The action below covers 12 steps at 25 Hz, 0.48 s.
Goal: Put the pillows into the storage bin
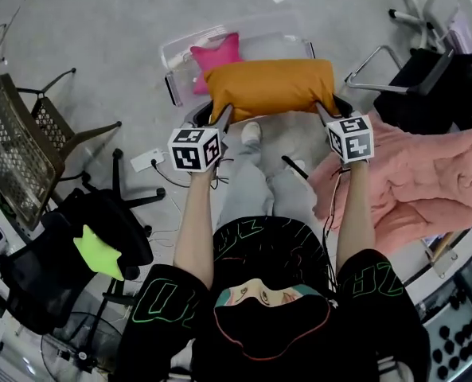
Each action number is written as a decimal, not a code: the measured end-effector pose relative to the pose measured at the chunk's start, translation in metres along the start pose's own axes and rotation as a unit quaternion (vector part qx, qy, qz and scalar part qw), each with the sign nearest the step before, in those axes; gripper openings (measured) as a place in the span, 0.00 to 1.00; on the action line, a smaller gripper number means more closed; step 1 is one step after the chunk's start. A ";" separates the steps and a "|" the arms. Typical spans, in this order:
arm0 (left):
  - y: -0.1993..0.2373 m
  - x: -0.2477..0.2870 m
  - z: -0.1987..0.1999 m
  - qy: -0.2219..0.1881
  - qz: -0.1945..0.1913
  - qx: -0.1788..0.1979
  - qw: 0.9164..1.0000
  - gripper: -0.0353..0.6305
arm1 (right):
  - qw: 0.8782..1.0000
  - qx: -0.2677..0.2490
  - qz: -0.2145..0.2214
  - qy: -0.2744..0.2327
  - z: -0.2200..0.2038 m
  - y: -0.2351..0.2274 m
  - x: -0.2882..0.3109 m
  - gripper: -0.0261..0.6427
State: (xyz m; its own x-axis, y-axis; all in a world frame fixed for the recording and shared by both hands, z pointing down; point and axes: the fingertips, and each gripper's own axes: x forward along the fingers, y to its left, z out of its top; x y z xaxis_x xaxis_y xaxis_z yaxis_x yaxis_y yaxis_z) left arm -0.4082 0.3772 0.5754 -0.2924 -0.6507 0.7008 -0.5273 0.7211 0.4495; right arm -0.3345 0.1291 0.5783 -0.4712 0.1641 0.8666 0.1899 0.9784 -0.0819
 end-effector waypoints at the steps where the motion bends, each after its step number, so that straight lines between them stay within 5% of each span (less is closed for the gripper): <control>1: 0.012 0.000 0.001 -0.001 0.013 -0.005 1.000 0.30 | 1.000 -0.005 0.001 -0.003 0.009 0.002 0.009 0.30; 4: 0.008 -0.020 -0.026 -0.002 0.038 0.001 0.999 0.35 | 0.999 -0.006 -0.024 -0.020 -0.006 0.015 -0.006 0.39; 7: -0.047 -0.053 -0.072 -0.009 0.008 0.020 1.000 0.42 | 0.997 0.026 -0.062 -0.048 -0.067 0.035 -0.067 0.39; 9: -0.049 -0.047 -0.066 -0.017 -0.008 0.012 1.000 0.33 | 0.997 0.040 -0.052 -0.050 -0.063 0.037 -0.058 0.37; 12: -0.013 -0.013 -0.009 -0.035 -0.012 -0.021 0.999 0.15 | 0.997 0.045 -0.032 -0.045 0.002 0.018 -0.005 0.14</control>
State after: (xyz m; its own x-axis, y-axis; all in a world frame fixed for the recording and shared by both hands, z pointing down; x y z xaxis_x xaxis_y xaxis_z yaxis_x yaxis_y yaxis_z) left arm -0.3906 0.3791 0.5652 -0.3357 -0.6824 0.6494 -0.5018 0.7130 0.4898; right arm -0.3308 0.1459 0.5713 -0.5564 0.1075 0.8239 0.0804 0.9939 -0.0754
